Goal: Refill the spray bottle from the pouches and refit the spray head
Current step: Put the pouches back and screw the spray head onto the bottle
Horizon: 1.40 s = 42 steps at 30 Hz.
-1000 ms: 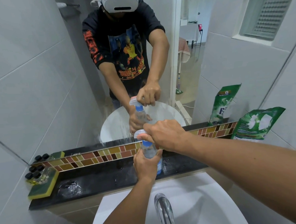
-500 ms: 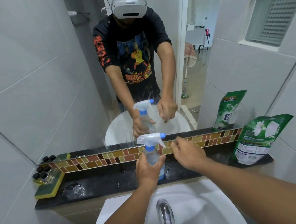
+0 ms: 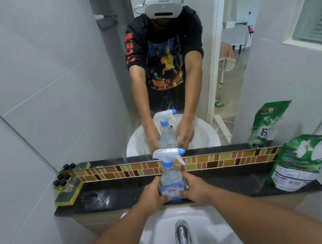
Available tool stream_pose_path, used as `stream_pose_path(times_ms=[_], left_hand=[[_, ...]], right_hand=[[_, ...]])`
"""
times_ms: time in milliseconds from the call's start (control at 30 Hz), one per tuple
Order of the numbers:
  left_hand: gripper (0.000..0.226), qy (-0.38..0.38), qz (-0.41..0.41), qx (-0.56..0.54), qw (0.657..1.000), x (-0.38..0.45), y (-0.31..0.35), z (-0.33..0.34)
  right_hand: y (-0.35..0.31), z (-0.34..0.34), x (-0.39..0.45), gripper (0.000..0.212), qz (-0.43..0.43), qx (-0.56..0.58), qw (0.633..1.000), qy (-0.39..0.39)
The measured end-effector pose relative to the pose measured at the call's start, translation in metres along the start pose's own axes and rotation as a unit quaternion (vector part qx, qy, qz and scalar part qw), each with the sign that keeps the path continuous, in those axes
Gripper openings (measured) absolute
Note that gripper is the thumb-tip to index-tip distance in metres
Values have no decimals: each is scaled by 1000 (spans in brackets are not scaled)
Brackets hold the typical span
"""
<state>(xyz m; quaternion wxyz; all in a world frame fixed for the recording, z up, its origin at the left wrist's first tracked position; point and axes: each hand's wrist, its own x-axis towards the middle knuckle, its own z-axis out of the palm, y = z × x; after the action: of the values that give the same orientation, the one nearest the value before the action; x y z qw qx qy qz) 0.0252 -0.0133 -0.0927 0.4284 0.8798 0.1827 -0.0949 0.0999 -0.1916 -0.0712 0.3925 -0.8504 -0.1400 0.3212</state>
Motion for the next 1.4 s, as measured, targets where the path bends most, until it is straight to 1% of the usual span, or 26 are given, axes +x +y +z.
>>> stream_pose_path(times_ms=[100, 200, 300, 433, 500, 667, 833, 967, 1133, 1300, 1400], left_hand=[[57, -8, -10, -16, 1000, 1, -2, -1], [59, -19, -5, -27, 999, 3, -3, -6], [60, -26, 6, -35, 999, 2, -8, -18], [66, -9, 8, -42, 999, -3, -22, -45], [70, 0, 6, -58, 998, -7, -34, -63], [65, 19, 0, -60, 998, -25, -77, -115], [68, 55, -41, -87, 994, -42, -126, -160], [67, 81, -41, -75, 993, -49, -164, -190], [79, 102, -58, -57, 992, -47, -197, -220], [76, 104, -70, -52, 991, -42, -215, -238], [72, 115, -69, -65, 989, -39, -225, -242]], right_hand=[[5, 3, 1, 70, -11, 15, 1000, -8], [7, 7, 1, 71, -23, 25, 999, -12], [2, 12, 1, 68, -29, 29, 999, -20], [-20, 30, 5, 58, -58, 27, 998, -14], [-35, 43, 9, 58, -75, 28, 997, -20], [-76, 94, 22, 68, -104, 35, 993, -48], [-116, 157, 36, 65, -120, 38, 991, -53], [-141, 196, 49, 64, -127, 35, 989, -71], [-163, 232, 68, 60, -123, 39, 989, -68], [-178, 258, 85, 62, -110, 52, 990, -65], [-180, 268, 93, 59, -106, 60, 990, -65]])
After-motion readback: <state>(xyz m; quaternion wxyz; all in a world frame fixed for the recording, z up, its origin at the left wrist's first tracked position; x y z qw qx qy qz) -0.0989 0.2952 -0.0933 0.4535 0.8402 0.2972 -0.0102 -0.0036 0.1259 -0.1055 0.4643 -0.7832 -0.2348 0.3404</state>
